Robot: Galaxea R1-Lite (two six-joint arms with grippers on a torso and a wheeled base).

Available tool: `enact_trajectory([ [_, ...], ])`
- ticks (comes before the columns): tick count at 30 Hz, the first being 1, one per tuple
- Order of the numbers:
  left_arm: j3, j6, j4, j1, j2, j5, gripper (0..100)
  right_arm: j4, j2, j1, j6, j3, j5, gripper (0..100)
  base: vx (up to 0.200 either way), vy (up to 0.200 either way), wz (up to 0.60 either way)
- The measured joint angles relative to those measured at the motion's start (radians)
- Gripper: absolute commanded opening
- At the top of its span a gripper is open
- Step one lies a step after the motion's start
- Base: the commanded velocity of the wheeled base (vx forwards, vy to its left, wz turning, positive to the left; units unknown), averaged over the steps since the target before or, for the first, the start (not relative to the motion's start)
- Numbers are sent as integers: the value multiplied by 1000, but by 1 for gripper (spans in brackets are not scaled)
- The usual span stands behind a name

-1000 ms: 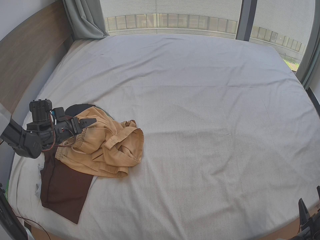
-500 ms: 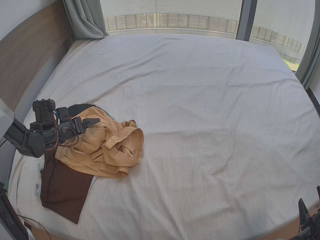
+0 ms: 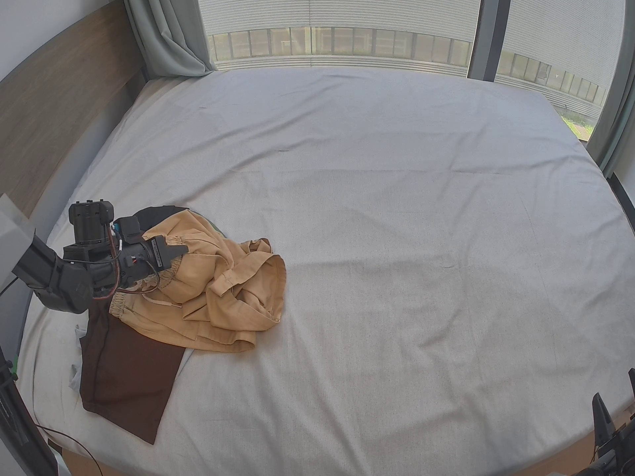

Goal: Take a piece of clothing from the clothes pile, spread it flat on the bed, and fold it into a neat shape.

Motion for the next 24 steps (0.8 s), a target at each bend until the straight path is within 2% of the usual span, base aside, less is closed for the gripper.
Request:
enact_trajectory([
  [4,5,-7,0,3,2,-38,0,0,0,0,0,0,0,100,0,0,0],
  [10,32,-62,0,1,-32,-50,0,0,0,-1,0,0,0,100,0,0,0],
  [17,124,-92,-7,0,-137,-96,0,0,0,-2,0,0,0,100,0,0,0],
  [24,243,-97,-141,-1,-231,-105,0,0,0,-1,0,0,0,100,0,0,0],
])
